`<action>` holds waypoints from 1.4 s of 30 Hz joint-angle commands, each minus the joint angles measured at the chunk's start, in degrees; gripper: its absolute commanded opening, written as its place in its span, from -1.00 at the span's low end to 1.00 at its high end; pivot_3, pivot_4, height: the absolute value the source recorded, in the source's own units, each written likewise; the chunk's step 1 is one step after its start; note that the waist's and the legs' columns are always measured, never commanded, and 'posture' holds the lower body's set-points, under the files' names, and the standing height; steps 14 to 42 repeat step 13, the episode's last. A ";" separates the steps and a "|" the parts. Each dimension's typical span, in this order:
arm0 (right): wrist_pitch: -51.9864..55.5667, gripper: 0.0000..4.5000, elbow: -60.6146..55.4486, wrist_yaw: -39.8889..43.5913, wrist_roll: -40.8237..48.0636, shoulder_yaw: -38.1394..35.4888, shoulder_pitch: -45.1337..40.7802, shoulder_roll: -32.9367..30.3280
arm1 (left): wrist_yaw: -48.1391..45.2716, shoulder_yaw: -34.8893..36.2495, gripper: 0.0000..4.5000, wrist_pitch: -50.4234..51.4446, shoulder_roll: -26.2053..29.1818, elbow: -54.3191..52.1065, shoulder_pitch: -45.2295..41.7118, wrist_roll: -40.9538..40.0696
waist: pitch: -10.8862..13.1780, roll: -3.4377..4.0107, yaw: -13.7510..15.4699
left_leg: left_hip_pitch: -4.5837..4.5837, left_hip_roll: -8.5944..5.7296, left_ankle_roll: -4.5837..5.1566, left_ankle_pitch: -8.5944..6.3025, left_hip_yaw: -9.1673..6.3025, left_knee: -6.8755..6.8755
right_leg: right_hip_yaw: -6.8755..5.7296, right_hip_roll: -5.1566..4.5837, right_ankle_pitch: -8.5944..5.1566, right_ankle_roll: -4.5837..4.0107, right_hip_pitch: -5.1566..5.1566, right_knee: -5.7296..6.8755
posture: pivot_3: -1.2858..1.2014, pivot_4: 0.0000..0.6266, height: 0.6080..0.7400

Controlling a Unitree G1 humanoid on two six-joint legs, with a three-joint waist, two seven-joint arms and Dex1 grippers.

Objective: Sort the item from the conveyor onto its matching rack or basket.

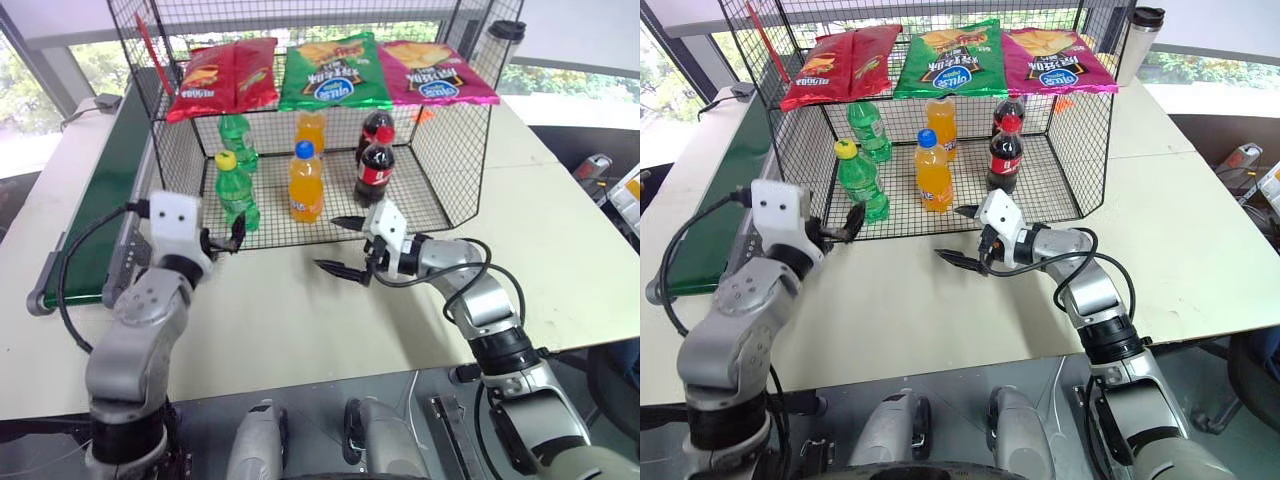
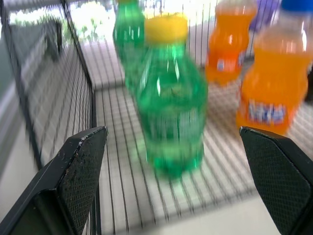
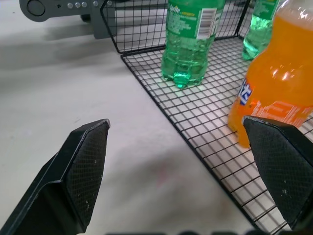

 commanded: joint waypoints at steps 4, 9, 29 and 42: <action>0.20 1.00 -1.32 -0.39 1.12 -1.44 0.83 -0.23 | -0.46 0.06 1.00 -3.80 -1.22 -4.15 8.89 0.62 | 0.00 0.00 0.11 | 0.00 0.00 0.00 0.00 -0.02 0.02 | -0.01 0.00 0.00 -0.02 0.00 0.00 | 0.03 -0.52 1.00; -0.09 1.00 -1.19 -0.54 0.58 -1.63 2.48 -1.23 | -0.55 -0.67 1.00 -5.29 -2.73 -4.29 12.99 0.11 | 0.00 0.00 0.11 | 0.00 0.00 0.00 0.00 -0.02 0.02 | 0.00 0.00 -0.01 -0.03 0.01 -0.02 | 0.03 -0.52 1.00; -0.13 1.00 -1.18 -0.69 0.59 -1.67 3.09 -1.72 | -0.81 -2.18 1.00 -8.46 -3.39 -1.70 13.79 1.33 | 0.00 0.00 0.08 | 0.00 0.00 0.00 0.00 -0.02 0.02 | 0.00 0.00 -0.01 -0.03 0.00 -0.01 | 0.03 -0.52 1.00; -0.13 1.00 -1.18 -0.69 0.59 -1.67 3.09 -1.72 | -0.81 -2.18 1.00 -8.46 -3.39 -1.70 13.79 1.33 | 0.00 0.00 0.08 | 0.00 0.00 0.00 0.00 -0.02 0.02 | 0.00 0.00 -0.01 -0.03 0.00 -0.01 | 0.03 -0.52 1.00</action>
